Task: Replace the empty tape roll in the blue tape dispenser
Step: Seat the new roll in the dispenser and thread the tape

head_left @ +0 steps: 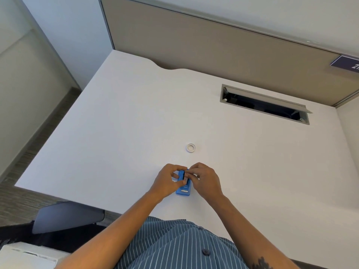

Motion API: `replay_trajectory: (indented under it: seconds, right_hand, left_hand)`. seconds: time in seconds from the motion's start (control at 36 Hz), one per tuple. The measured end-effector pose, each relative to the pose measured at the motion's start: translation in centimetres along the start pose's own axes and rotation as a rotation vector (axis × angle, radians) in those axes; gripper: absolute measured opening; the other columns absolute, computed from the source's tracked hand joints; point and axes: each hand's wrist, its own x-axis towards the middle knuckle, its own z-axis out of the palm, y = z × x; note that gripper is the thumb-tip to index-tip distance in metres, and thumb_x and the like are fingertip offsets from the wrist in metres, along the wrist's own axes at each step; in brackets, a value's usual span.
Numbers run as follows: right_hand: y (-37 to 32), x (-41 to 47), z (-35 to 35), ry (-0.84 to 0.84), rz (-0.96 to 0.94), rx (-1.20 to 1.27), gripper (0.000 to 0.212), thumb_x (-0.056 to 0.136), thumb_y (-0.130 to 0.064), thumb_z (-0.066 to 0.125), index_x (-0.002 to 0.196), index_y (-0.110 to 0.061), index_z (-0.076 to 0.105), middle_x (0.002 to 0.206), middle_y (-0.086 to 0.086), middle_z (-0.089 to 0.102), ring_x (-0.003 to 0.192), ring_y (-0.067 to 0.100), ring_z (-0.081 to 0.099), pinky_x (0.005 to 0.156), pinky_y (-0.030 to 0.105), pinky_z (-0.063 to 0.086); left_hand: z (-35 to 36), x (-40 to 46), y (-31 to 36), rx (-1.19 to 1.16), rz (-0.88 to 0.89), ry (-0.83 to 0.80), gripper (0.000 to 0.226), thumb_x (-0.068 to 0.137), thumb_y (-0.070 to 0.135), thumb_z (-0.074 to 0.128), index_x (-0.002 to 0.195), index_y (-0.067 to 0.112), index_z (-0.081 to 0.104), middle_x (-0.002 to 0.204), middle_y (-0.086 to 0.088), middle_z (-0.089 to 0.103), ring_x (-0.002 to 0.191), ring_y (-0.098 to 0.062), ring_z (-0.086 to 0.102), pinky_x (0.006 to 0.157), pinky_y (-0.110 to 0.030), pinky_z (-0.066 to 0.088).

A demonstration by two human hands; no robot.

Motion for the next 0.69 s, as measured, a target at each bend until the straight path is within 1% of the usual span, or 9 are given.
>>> replay_trajectory:
  seconds: [0.03,0.11,0.17,0.22,0.33,0.44,0.58,0.69]
  right_hand:
    - [0.0,0.0,0.0,0.002,0.002,-0.002,0.013,0.096,-0.019,0.074,0.104,-0.023,0.084,0.1,-0.009,0.073,0.086,0.01,0.064,0.071,0.03,0.056]
    - [-0.1,-0.2,0.1,0.025,-0.004,-0.015,0.011,0.097,-0.018,0.072,0.101,-0.022,0.081,0.098,-0.009,0.072,0.086,0.011,0.064,0.072,0.032,0.058]
    - [0.0,-0.3,0.2,0.034,-0.002,-0.022,0.012,0.097,-0.016,0.07,0.1,-0.022,0.08,0.098,-0.009,0.071,0.086,0.011,0.064,0.07,0.031,0.057]
    - [0.0,-0.4,0.3,0.03,-0.01,-0.038,0.013,0.099,-0.015,0.068,0.103,-0.021,0.079,0.1,-0.008,0.071,0.087,0.011,0.063,0.069,0.028,0.055]
    - [0.1,-0.9,0.2,0.005,-0.037,-0.035,0.015,0.101,-0.018,0.066,0.111,-0.02,0.077,0.108,-0.009,0.069,0.095,0.011,0.063,0.075,0.027,0.057]
    - [0.4,-1.1,0.4,-0.012,-0.048,-0.027,0.019,0.099,-0.017,0.068,0.116,-0.021,0.075,0.114,-0.009,0.067,0.101,0.011,0.061,0.079,0.028,0.059]
    - [0.5,-1.3,0.6,-0.029,-0.051,-0.029,0.025,0.098,-0.019,0.07,0.123,-0.021,0.073,0.119,-0.009,0.064,0.107,0.01,0.059,0.081,0.027,0.058]
    - [0.6,-1.4,0.7,-0.058,-0.054,-0.039,0.031,0.097,-0.02,0.07,0.128,-0.021,0.069,0.126,-0.009,0.062,0.113,0.012,0.057,0.084,0.031,0.059]
  left_hand:
    - [0.0,0.0,0.1,-0.001,-0.005,0.007,0.044,0.085,0.025,0.085,0.125,0.033,0.067,0.132,0.003,0.062,0.103,-0.015,0.068,0.09,-0.03,0.06]
    - [0.1,0.1,0.4,0.003,-0.016,0.011,0.039,0.087,0.027,0.083,0.121,0.036,0.066,0.131,0.004,0.062,0.102,-0.016,0.068,0.083,-0.02,0.055]
    - [0.1,0.2,0.6,0.003,-0.021,0.009,0.037,0.088,0.029,0.082,0.12,0.038,0.065,0.13,0.005,0.061,0.101,-0.015,0.067,0.079,-0.016,0.052]
    - [0.1,0.2,0.7,0.01,-0.027,0.013,0.035,0.089,0.031,0.081,0.122,0.034,0.067,0.13,0.005,0.061,0.101,-0.015,0.067,0.077,-0.013,0.05]
    - [0.1,0.3,0.6,0.0,-0.037,0.02,0.036,0.091,0.031,0.08,0.126,0.028,0.07,0.13,0.003,0.062,0.101,-0.016,0.068,0.077,-0.013,0.051]
    - [0.1,0.4,0.7,-0.007,-0.037,0.026,0.033,0.094,0.029,0.076,0.126,0.026,0.07,0.129,0.004,0.062,0.096,-0.011,0.065,0.077,-0.01,0.049]
    - [0.1,0.4,0.8,-0.021,-0.037,0.029,0.028,0.096,0.029,0.074,0.123,0.029,0.07,0.125,0.007,0.062,0.09,-0.003,0.064,0.072,-0.009,0.048]
    - [0.0,0.5,0.8,-0.016,-0.044,0.036,0.029,0.097,0.032,0.073,0.125,0.027,0.07,0.125,0.006,0.063,0.095,-0.01,0.065,0.075,-0.011,0.049]
